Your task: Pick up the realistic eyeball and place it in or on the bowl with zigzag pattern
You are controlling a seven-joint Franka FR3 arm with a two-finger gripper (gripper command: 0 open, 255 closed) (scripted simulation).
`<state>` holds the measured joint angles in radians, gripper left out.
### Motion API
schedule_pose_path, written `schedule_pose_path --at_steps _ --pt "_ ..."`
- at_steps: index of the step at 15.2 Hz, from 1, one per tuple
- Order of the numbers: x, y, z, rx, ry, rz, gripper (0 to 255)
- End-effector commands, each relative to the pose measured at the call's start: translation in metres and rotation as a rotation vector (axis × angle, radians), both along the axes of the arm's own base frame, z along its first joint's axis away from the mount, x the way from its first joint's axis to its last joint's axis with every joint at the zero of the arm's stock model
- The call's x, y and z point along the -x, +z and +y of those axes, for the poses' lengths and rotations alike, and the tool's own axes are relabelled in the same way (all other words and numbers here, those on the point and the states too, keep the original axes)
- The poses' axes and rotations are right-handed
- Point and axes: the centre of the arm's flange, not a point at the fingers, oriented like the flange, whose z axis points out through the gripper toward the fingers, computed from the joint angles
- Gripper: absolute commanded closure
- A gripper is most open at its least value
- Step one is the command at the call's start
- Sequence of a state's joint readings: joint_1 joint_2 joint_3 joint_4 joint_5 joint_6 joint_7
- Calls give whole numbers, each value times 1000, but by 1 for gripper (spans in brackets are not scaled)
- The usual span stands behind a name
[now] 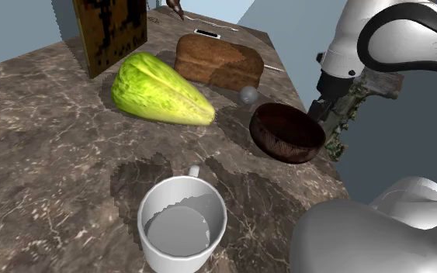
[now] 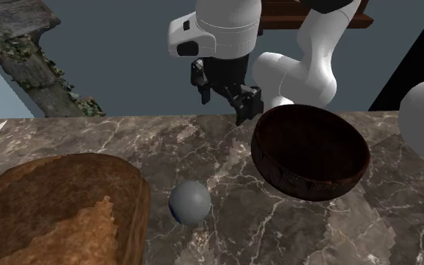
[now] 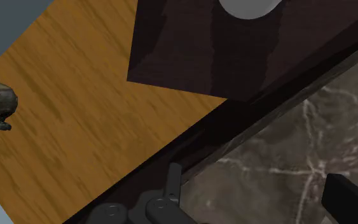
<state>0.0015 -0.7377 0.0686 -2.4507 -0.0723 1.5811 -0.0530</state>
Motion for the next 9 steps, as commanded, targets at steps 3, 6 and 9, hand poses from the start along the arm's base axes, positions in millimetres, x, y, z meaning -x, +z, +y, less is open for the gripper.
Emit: schedule_pose_path --at_steps 3,6,9 --pt "-24 7 12 -8 5 13 0" --pt "-59 16 31 -20 11 32 0" --pt "-94 25 50 -31 18 51 0"
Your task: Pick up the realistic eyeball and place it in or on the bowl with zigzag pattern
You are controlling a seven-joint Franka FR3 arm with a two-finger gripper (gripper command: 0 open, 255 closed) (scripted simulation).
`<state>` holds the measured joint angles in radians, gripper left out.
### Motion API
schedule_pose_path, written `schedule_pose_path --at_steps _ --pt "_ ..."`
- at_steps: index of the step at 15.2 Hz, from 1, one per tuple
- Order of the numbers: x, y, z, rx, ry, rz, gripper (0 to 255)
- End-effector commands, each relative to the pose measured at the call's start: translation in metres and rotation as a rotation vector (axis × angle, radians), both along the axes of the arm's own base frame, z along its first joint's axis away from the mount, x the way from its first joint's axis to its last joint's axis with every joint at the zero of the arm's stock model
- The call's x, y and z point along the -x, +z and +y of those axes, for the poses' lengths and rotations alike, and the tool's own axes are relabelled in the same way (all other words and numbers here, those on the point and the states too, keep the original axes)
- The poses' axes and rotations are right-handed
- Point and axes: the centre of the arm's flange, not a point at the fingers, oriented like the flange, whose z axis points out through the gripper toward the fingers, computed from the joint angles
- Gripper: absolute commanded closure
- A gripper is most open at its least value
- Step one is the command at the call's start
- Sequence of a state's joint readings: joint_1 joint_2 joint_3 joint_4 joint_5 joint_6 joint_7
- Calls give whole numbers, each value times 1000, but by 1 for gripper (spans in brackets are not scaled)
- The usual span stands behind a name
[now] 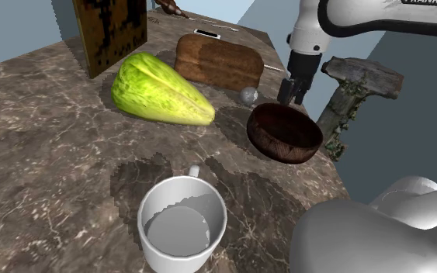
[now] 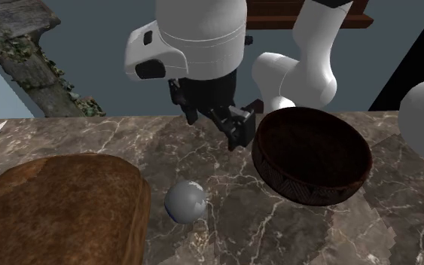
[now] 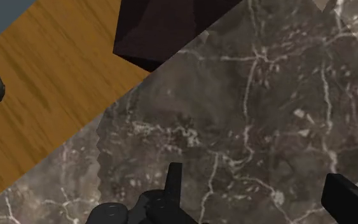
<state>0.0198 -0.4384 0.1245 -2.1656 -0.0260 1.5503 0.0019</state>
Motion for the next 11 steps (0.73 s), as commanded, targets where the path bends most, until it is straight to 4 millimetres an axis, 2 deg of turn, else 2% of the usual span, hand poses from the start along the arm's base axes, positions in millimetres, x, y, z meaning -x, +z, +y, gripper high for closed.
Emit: schedule_pose_path --at_steps 1,9,11 --pt "-23 7 12 -9 5 14 0" --pt "-118 28 63 -40 23 66 0" --pt "-123 24 66 -42 25 69 0"
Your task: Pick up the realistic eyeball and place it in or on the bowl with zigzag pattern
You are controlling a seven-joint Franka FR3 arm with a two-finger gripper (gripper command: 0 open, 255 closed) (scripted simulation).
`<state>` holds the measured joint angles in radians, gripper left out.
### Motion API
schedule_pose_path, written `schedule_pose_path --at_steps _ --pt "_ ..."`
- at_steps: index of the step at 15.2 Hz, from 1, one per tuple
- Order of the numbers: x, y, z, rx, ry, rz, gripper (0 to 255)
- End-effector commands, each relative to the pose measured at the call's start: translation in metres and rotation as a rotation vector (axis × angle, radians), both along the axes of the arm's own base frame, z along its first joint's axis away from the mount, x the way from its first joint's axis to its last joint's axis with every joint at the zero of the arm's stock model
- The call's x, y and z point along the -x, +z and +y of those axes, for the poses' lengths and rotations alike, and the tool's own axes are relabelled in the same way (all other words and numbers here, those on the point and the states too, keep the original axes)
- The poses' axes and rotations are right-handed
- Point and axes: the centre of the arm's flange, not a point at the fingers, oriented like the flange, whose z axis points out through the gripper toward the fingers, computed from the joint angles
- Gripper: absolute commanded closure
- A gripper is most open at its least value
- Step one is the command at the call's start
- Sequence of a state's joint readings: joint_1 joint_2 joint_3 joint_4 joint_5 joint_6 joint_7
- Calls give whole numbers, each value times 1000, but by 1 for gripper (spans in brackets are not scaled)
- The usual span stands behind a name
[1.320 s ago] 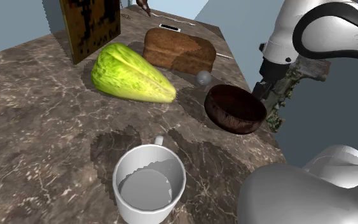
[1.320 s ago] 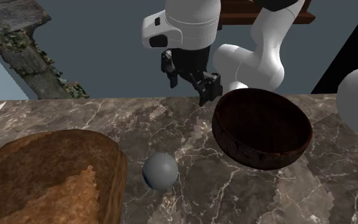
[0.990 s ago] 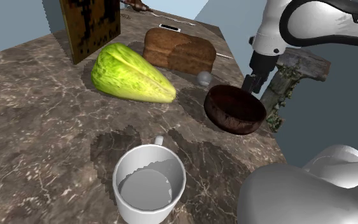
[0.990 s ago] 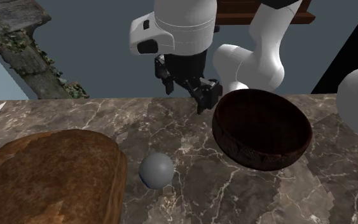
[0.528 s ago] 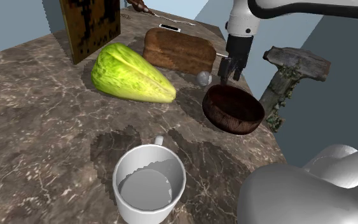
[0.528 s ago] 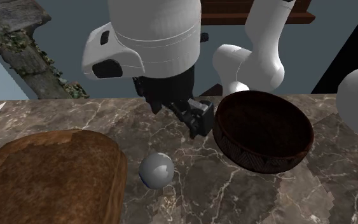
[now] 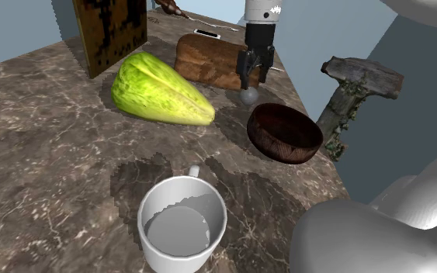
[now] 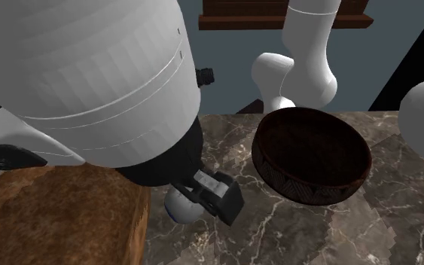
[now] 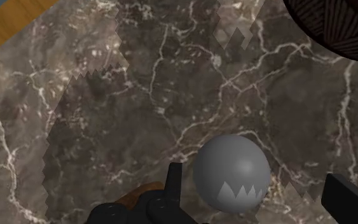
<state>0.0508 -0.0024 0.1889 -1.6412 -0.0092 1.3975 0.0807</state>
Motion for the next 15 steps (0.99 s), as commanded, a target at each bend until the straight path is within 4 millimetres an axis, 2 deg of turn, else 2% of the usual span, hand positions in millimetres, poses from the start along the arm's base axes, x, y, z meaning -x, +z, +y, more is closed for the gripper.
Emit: schedule_pose_path --at_steps 1,7,14,15 --pt "-3 -7 3 -2 1 3 0" --pt "4 -36 1 -2 1 3 0" --pt "4 -36 1 -2 1 3 0" --pt "4 -36 1 -2 1 3 255"
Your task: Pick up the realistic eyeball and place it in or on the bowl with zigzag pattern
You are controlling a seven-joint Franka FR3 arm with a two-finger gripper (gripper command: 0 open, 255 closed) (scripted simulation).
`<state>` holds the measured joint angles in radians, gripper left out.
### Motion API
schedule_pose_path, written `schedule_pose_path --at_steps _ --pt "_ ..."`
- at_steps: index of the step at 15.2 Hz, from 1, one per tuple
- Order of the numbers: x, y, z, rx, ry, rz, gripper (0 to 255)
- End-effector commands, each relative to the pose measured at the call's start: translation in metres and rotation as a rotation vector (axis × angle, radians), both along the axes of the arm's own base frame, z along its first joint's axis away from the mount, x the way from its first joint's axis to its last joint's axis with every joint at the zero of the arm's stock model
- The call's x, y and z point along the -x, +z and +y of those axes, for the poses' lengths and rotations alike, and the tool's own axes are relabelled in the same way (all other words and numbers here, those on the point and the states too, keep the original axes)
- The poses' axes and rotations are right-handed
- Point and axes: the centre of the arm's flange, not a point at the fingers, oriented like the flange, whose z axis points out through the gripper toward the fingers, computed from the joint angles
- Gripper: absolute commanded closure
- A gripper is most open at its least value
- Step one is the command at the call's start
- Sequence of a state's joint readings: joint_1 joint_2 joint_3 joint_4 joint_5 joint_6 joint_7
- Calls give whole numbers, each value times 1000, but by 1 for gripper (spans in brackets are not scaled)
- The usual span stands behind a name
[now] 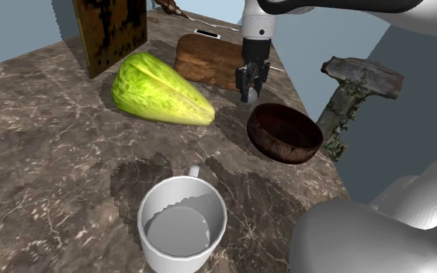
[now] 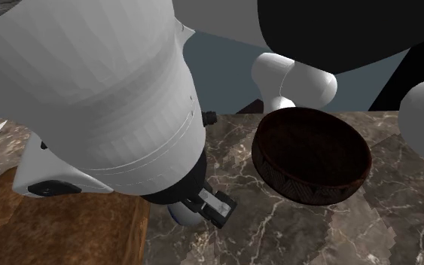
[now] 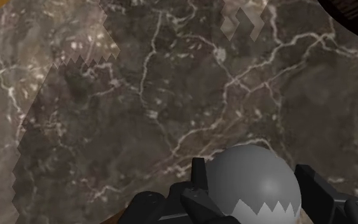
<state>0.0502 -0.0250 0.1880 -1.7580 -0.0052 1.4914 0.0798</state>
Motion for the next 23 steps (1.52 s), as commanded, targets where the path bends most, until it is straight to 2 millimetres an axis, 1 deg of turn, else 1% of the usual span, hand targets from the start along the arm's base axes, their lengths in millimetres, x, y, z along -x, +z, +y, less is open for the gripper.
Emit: schedule_pose_path --at_steps 1,9,23 --pt "0 -1 1 -2 1 2 255" --pt "0 -1 1 -2 1 2 255" --pt "0 73 1 -2 1 2 255"
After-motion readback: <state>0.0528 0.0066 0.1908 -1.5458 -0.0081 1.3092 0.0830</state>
